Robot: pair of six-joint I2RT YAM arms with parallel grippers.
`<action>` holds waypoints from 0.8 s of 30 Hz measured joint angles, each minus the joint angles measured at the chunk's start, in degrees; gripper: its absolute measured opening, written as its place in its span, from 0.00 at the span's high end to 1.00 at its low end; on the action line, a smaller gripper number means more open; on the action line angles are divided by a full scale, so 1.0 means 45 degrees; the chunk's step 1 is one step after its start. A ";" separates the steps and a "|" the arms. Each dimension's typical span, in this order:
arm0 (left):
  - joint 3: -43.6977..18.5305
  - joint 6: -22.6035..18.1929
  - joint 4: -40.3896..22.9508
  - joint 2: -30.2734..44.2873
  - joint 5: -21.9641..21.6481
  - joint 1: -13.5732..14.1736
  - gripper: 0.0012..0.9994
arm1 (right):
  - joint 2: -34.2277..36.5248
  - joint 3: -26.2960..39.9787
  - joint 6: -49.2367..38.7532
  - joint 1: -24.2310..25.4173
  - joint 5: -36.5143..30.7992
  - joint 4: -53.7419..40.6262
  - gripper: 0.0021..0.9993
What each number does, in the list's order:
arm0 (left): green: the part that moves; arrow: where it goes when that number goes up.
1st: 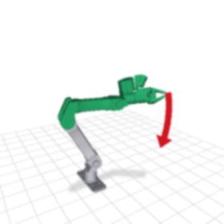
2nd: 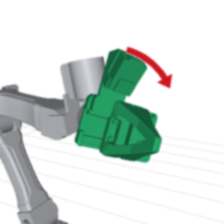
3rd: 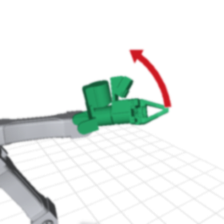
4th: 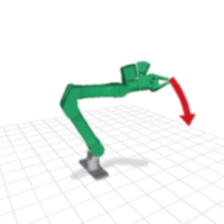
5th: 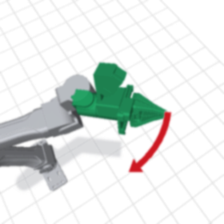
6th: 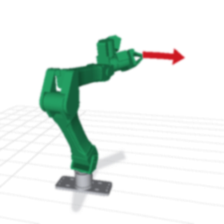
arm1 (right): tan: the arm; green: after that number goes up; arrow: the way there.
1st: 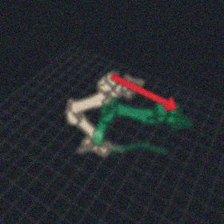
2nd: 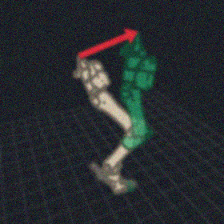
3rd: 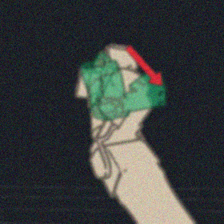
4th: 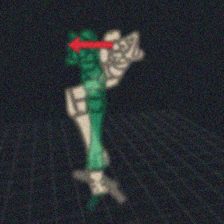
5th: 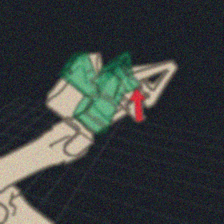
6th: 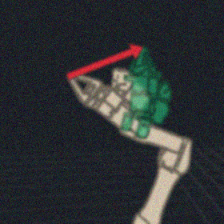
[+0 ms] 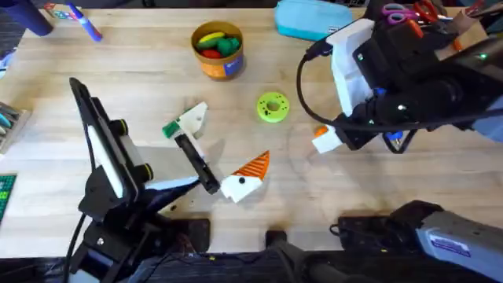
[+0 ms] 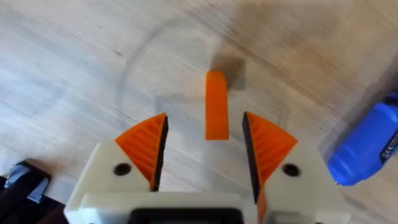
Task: Pick up the gripper from the table and insert it into the empty holder that is missing its gripper. Then pick up a screw, insert it into the mounting hole, and use the screwdriver to tighten it. Finally, clean up the table by picking up the vegetable and placing it into the bucket.
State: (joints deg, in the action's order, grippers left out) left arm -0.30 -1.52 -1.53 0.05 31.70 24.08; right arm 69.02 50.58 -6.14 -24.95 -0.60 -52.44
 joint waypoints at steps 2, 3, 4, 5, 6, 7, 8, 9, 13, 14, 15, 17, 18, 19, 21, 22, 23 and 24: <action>0.0000 0.0000 0.0000 0.0000 0.0000 0.0000 0.01 | 0.0199 -0.0003 0.0005 0.0000 0.0000 -0.0005 0.43; 0.0000 0.0000 0.0003 0.0000 0.0000 0.0000 0.01 | 0.0284 -0.0003 0.0018 0.0000 0.0000 -0.0005 0.44; 0.0000 0.0000 0.0003 -0.0003 0.0000 0.0000 0.01 | 0.0354 -0.0003 0.0021 0.0000 0.0000 -0.0005 0.45; 0.0000 0.0000 0.0003 -0.0002 0.0000 0.0000 0.01 | 0.0417 -0.0003 0.0018 0.0000 0.0000 -0.0007 0.46; 0.0000 0.0002 0.0000 0.0000 0.0000 0.0000 0.01 | 0.0459 -0.0003 0.0016 0.0000 0.0000 -0.0007 0.47; 0.0000 0.0002 -0.0002 -0.0002 0.0000 0.0000 0.01 | 0.0486 -0.0003 0.0018 0.0000 0.0000 -0.0007 0.48; 0.0000 0.0000 0.0000 -0.0002 0.0000 0.0000 0.01 | 0.0498 -0.0003 0.0021 0.0000 0.0000 -0.0005 0.49; 0.0000 0.0000 0.0003 0.0000 0.0000 0.0000 0.01 | 0.0498 -0.0003 0.0018 0.0000 0.0000 -0.0002 0.50; 0.0000 0.0000 0.0003 0.0000 0.0000 0.0000 0.01 | 0.0498 -0.0003 0.0003 0.0000 0.0000 0.0000 0.59; 0.0000 0.0000 0.0003 0.0000 0.0000 0.0000 0.01 | 0.0498 -0.0003 0.0015 0.0000 0.0000 0.0000 0.62; 0.0000 0.0000 0.0000 0.0000 0.0000 0.0000 0.01 | 0.0498 -0.0003 0.0021 0.0000 -0.0002 -0.0002 0.65; 0.0000 0.0000 0.0000 0.0000 0.0000 0.0000 0.01 | 0.0498 0.0000 0.0023 0.0000 -0.0009 -0.0002 0.68; 0.0000 0.0000 0.0000 0.0000 0.0000 0.0000 0.01 | 0.0498 -0.0003 -0.0004 0.0000 -0.0031 -0.0002 0.70; 0.0000 0.0000 0.0003 -0.0002 0.0000 0.0000 0.01 | 0.0498 -0.0003 -0.0020 0.0000 -0.0086 -0.0002 0.76; 0.0000 0.0000 0.0003 0.0000 0.0000 0.0000 0.01 | 0.0498 -0.0003 -0.0054 0.0000 -0.0194 0.0000 0.87; 0.0000 0.0000 0.0003 -0.0002 0.0000 0.0000 0.01 | 0.0498 -0.0001 -0.0047 0.0000 -0.0232 0.0014 0.95; 0.0000 0.0000 0.0003 -0.0005 0.0000 0.0000 0.01 | 0.0498 0.0002 -0.0019 0.0000 -0.0254 0.0032 0.98; 0.0000 0.0000 0.0003 -0.0003 0.0000 0.0000 0.01 | 0.0498 0.0000 -0.0016 0.0000 -0.0257 0.0032 0.99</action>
State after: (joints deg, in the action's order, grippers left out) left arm -0.30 -1.52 -1.52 0.04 31.70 24.08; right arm 71.26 50.58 -6.21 -24.95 -1.76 -52.29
